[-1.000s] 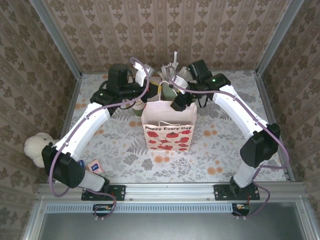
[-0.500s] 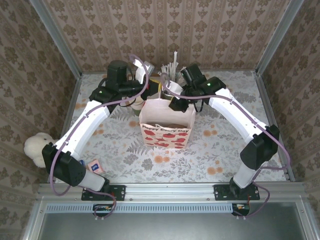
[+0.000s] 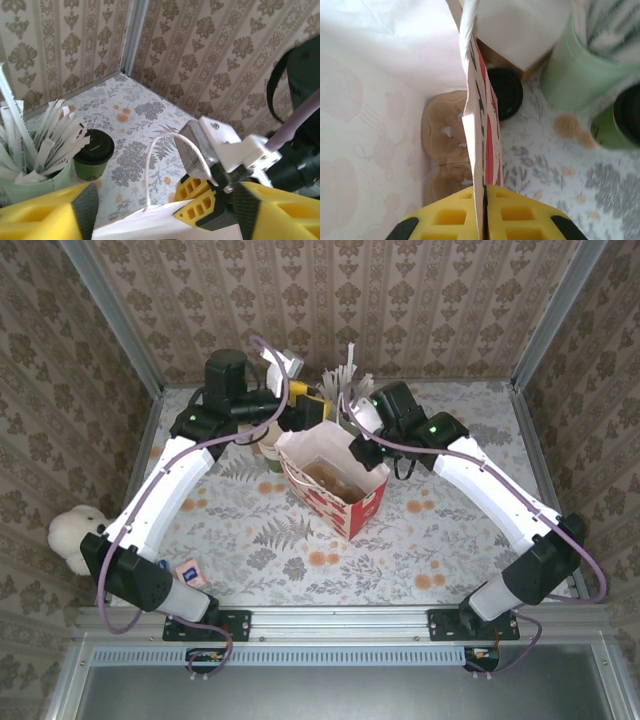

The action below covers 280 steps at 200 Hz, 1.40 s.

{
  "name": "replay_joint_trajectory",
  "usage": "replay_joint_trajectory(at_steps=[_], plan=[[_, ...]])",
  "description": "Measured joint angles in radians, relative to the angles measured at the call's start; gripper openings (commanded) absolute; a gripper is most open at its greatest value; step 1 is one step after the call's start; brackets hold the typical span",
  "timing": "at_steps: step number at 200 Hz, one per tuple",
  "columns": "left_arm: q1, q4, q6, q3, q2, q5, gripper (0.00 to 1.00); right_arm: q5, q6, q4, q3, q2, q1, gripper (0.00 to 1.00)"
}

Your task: Pack the takeout coffee

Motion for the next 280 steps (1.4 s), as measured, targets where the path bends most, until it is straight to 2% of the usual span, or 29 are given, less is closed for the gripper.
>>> replay_joint_trajectory(at_steps=[20,76,115,150,184,280], plan=[[0.01,-0.011,-0.002,-0.009,-0.031,-0.038,1.0,0.07,0.096,0.003,-0.041,-0.006,0.025,0.14],[0.044,-0.053,-0.023,-0.041,-0.108,-0.235,1.0,0.182,0.269,-0.072,0.01,0.021,0.063,0.16],[0.044,-0.071,-0.042,-0.077,-0.114,-0.314,1.0,0.163,0.286,-0.088,0.006,-0.019,0.068,0.15],[0.044,-0.074,-0.05,-0.077,-0.114,-0.339,1.0,0.062,0.252,-0.057,-0.026,-0.113,0.063,0.06],[0.044,-0.074,-0.051,-0.083,-0.122,-0.35,1.0,0.015,0.231,-0.056,-0.027,-0.183,0.04,0.05],[0.044,-0.076,-0.071,-0.115,-0.134,-0.36,1.0,0.062,0.424,-0.175,-0.063,-0.243,0.019,0.09]])
